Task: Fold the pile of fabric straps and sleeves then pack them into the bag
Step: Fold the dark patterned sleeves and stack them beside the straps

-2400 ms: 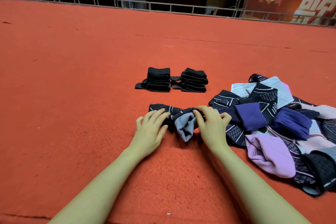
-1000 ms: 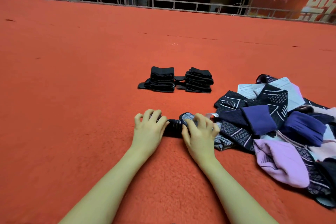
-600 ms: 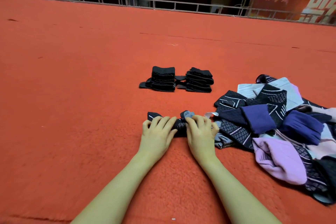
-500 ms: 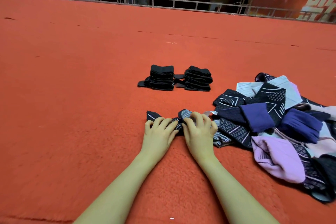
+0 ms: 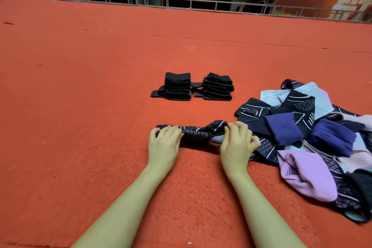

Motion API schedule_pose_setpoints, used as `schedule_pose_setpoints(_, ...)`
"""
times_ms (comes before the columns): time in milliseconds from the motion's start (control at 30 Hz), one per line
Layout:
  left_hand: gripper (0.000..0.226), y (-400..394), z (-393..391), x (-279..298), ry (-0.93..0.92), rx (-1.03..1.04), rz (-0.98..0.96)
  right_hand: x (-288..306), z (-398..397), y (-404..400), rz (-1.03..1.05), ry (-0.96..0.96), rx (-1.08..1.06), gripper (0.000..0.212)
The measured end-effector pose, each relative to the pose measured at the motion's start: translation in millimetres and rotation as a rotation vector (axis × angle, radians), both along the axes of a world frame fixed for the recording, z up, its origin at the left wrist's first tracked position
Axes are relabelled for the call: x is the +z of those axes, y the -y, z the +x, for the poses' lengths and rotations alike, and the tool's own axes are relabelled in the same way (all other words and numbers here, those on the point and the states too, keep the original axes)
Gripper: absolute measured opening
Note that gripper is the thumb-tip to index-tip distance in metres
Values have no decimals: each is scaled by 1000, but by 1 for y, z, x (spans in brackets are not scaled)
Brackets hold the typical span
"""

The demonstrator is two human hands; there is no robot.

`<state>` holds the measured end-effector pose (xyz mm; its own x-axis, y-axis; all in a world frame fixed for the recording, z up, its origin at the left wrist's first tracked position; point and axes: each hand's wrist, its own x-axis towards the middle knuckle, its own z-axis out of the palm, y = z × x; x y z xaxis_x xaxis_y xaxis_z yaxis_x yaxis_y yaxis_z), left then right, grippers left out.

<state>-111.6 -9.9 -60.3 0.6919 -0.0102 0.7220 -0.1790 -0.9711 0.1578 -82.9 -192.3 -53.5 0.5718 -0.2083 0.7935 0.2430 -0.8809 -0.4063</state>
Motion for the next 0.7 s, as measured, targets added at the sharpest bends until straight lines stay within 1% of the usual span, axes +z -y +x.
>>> schedule_pose_setpoints(67, 27, -8, 3, 4, 49, -3, 39, 6, 3, 2, 5, 7, -22, 23)
schedule_pose_setpoints(200, 26, -24, 7, 14, 106, 22, 58, 24, 9, 3, 20, 17, -26, 25)
schedule_pose_setpoints(267, 26, -28, 9, 17, 92, 51, 80, 28, 11, 3, -20, 12, 5, 26)
schedule_pose_setpoints(367, 30, -25, 11, 18, 18, 67, 104, 23, 9, 1, -84, -49, 76, 29)
schedule_pose_setpoints(433, 34, -17, 8, 15, -29, 13, 96, 19, 6, 2, -146, -68, 71, 32)
schedule_pose_setpoints(500, 38, -5, 5, 12, -83, -117, 113, 17, 3, 4, -225, -47, 89, 34)
schedule_pose_setpoints(567, 39, 6, 4, 6, -128, -192, 182, 16, 1, 8, -346, -10, 199, 30)
schedule_pose_setpoints(633, 39, 12, 6, -1, -162, -166, 220, 11, 0, 14, -488, -12, 343, 26)
schedule_pose_setpoints(700, 37, 13, 8, -7, -177, -135, 178, 4, 1, 21, -602, -38, 454, 26)
